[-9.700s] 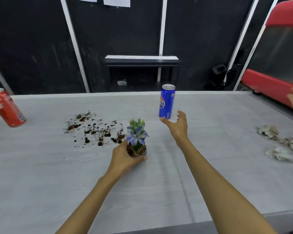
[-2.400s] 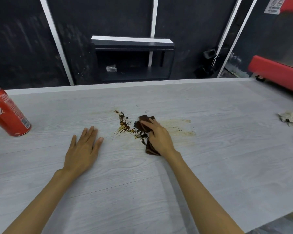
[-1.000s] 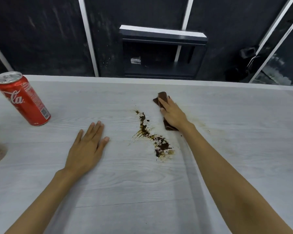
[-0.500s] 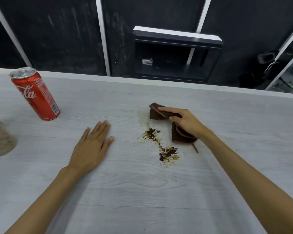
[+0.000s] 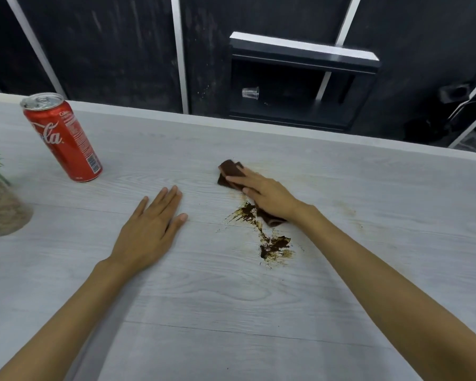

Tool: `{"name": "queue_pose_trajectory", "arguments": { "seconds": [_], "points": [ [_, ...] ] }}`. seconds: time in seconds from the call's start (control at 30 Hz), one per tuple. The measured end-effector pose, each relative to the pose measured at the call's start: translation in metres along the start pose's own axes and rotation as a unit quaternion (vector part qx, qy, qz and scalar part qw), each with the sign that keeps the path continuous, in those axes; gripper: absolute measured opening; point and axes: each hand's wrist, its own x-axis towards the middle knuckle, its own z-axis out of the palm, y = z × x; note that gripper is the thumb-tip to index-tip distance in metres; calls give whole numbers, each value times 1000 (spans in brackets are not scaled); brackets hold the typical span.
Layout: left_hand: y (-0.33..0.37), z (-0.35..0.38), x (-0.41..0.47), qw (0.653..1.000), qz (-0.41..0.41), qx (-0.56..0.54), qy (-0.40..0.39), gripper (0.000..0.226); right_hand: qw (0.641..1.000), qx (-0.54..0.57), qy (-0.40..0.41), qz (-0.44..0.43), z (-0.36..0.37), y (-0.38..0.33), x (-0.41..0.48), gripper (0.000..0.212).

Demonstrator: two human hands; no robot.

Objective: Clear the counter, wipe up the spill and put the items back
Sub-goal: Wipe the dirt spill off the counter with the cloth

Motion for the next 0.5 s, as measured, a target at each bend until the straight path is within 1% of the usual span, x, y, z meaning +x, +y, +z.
{"name": "queue_pose_trajectory", "arguments": {
  "seconds": [0.07, 0.13, 0.23, 0.3, 0.4, 0.5],
  "points": [
    [1, 0, 0, 1000, 4, -2, -1, 63, 999, 33, -8, -16, 3, -10, -19, 42],
    [2, -2, -2, 1000, 12, -13, -10, 59, 995, 97, -9, -13, 5, -17, -40, 39],
    [3, -5, -9, 998, 25, -52, -30, 57, 975, 221, 4, 26, -5, -19, -73, 36],
    [2, -6, -13, 997, 35, -62, -39, 58, 963, 258, 41, 63, -18, -13, -96, 36],
    [2, -7, -17, 996, 41, -60, -50, 60, 944, 267, 144, 129, -36, 9, -133, 37],
    [3, -8, -20, 995, 43, -56, -66, 62, 939, 197, 210, 190, -33, 36, -161, 37]
  ]
}}
